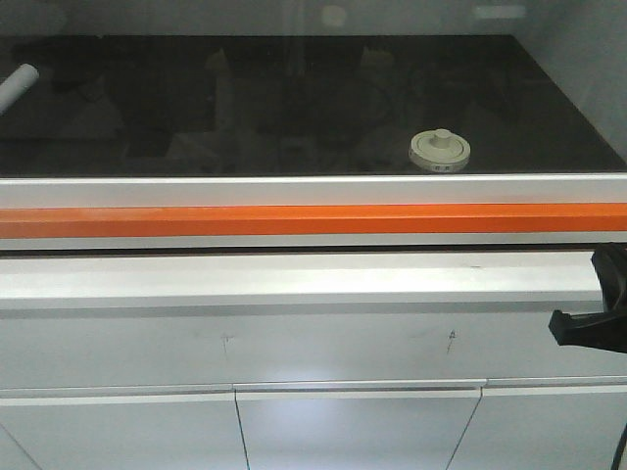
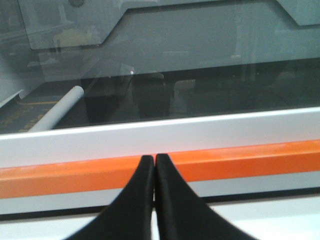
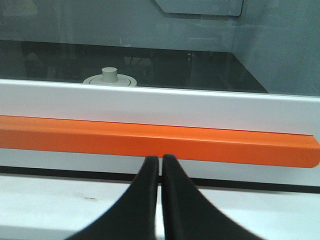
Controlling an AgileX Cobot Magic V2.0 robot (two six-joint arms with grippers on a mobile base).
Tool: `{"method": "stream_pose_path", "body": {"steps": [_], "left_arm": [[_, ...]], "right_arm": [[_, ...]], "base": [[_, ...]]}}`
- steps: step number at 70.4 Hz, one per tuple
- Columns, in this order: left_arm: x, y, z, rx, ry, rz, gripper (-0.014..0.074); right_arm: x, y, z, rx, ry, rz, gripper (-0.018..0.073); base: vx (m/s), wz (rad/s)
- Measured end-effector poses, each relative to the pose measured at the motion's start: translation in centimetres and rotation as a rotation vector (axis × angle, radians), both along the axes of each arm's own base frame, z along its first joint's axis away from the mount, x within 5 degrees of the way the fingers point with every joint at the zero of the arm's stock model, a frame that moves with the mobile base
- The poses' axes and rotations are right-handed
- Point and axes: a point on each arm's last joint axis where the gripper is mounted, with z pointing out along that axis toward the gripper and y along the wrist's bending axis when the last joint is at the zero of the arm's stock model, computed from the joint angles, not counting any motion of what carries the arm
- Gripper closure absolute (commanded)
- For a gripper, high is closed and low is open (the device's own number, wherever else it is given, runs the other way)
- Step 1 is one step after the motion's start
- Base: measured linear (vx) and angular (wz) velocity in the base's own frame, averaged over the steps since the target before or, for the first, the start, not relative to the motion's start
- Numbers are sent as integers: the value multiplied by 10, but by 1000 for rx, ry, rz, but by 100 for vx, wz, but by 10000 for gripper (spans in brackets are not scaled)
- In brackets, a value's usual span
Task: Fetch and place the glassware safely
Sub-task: 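Move the right gripper under the orange sash handle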
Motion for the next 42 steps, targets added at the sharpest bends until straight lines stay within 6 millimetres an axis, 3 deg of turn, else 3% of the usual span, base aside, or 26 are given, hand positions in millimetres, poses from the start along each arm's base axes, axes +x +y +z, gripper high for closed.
{"method": "stream_pose_path", "body": {"steps": [42], "left_arm": [[0,0,1,0,-16,0,603]], "right_arm": [[53,12,-40,-28,79,102,560]], "base": [[0,0]]}}
